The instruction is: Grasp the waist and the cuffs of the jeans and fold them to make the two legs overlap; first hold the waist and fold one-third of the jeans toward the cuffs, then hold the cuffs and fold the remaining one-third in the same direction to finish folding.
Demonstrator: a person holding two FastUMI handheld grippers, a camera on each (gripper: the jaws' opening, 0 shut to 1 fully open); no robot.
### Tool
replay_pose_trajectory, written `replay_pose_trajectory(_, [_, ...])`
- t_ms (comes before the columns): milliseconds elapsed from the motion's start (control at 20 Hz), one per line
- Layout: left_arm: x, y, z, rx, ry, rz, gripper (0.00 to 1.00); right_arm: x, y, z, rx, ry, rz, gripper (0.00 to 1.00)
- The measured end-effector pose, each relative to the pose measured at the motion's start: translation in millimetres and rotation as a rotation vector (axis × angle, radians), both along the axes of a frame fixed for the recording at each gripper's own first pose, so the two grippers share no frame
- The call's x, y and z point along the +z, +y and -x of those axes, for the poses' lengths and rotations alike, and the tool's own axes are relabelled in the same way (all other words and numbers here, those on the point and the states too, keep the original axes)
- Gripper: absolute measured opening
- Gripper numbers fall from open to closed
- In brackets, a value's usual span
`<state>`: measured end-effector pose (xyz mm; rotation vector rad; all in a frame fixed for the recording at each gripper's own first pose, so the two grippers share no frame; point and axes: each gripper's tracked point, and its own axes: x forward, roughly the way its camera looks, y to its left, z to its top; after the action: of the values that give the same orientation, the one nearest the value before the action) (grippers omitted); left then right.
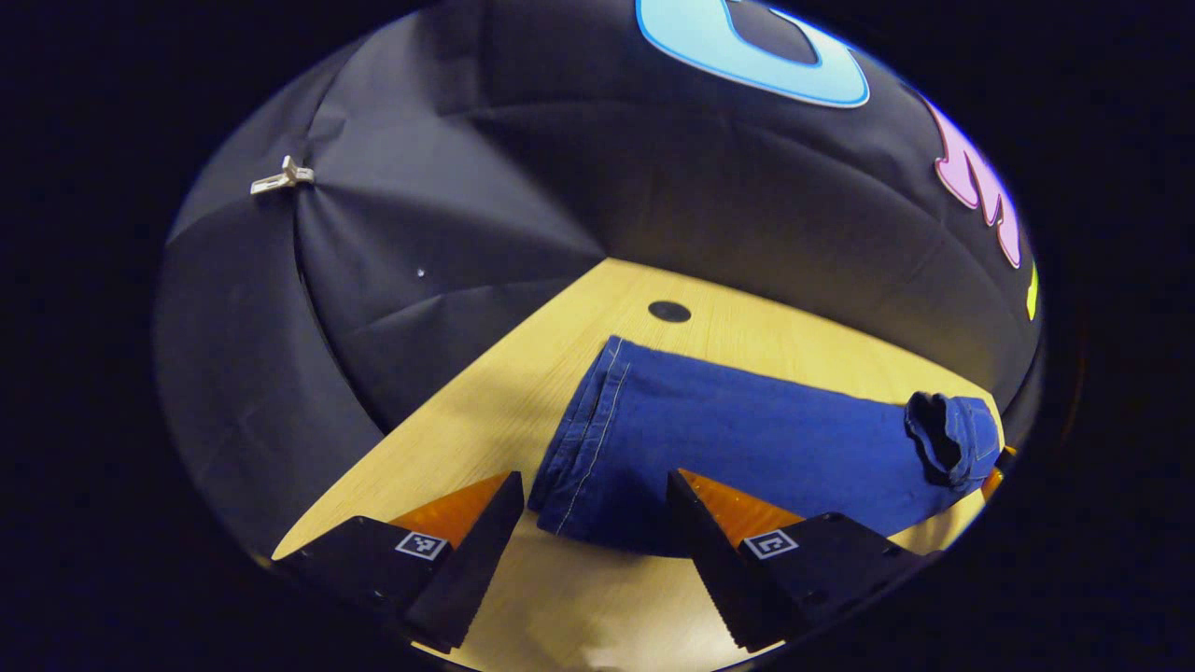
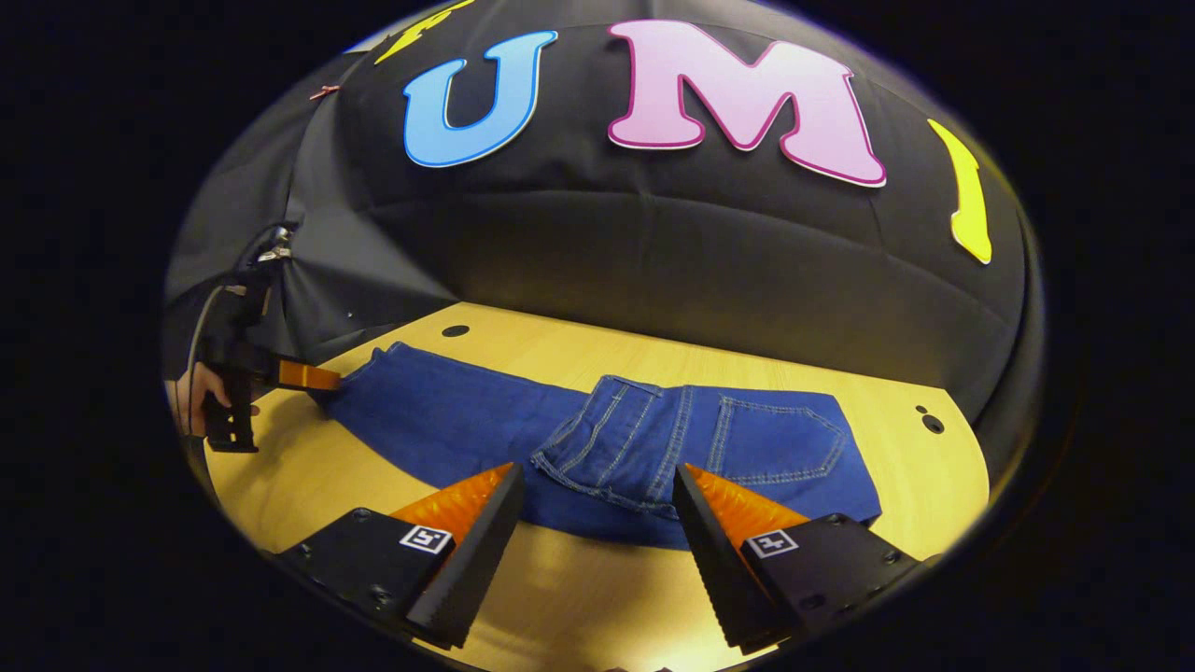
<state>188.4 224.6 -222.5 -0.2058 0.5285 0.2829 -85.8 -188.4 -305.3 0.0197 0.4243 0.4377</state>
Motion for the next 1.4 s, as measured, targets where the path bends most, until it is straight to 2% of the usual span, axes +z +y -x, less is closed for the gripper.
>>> replay_pose_trajectory(150, [-16.1, 3.5, -4.5, -0.007, 0.06, 0.025, 0.99, 19.7, -17.9, -2.7, -0.051, -0.074, -0.036, 0.98])
replay_pose_trajectory(200, [-13.6, 5.3, -9.7, -0.017, 0.047, 0.013, 1.0, 23.5, -19.7, -3.3, -0.055, -0.093, -0.048, 0.98])
replay_pose_trajectory(400, [-19.1, -7.5, -13.8, -0.058, 0.107, -0.027, 0.9, 12.7, -23.2, -5.2, -0.048, -0.05, -0.056, 0.97])
replay_pose_trajectory(450, [-20.3, -14.6, -14.7, -0.078, 0.099, -0.007, 0.76, 6.1, -25.9, -2.7, -0.046, -0.024, -0.049, 0.98])
replay_pose_trajectory(500, [-16.7, -20.2, -17.8, -0.082, 0.075, 0.018, 0.69, 2.0, -29.1, -2.7, -0.05, -0.009, -0.046, 0.98])
replay_pose_trajectory(600, [-16.4, -21.9, -18.8, -0.074, 0.058, 0.027, 0.41, -2.6, -37.2, 0.2, -0.057, 0.002, -0.04, 0.98])
replay_pose_trajectory(650, [-17.7, -22.5, -20.7, -0.077, 0.045, 0.04, 0.32, -5.4, -40.4, 2.2, -0.057, 0.008, -0.037, 0.98])
replay_pose_trajectory(750, [-12.7, -26.7, -21.0, -0.081, 0.017, 0.074, 0.24, -11.4, -48.2, 4.6, -0.058, 0.02, -0.024, 0.98])
replay_pose_trajectory(950, [-3.0, -28.1, -21.7, -0.053, -0.029, 0.116, 0.13, -12.4, -70.1, 1.8, -0.076, 0.019, -0.002, 0.98])
replay_pose_trajectory(1100, [39.7, -45.9, -19.2, -0.032, -0.128, 0.197, 0.13, -6.6, -91.9, -4.0, -0.104, 0.004, 0.009, 0.98])
replay_pose_trajectory(1200, [72.0, -70.4, -15.6, -0.049, -0.195, 0.245, 0.12, -3.1, -109.3, -7.5, -0.13, 0.0, 0.015, 0.97])
replay_pose_trajectory(1350, [116.4, -112.1, -21.7, -0.091, -0.243, 0.256, 0.12, 4.8, -135.0, -12.2, -0.172, -0.004, 0.009, 0.98])
replay_pose_trajectory(1400, [130.3, -135.2, -24.3, -0.119, -0.258, 0.277, 0.09, 7.8, -142.9, -13.6, -0.184, -0.008, 0.008, 0.98])
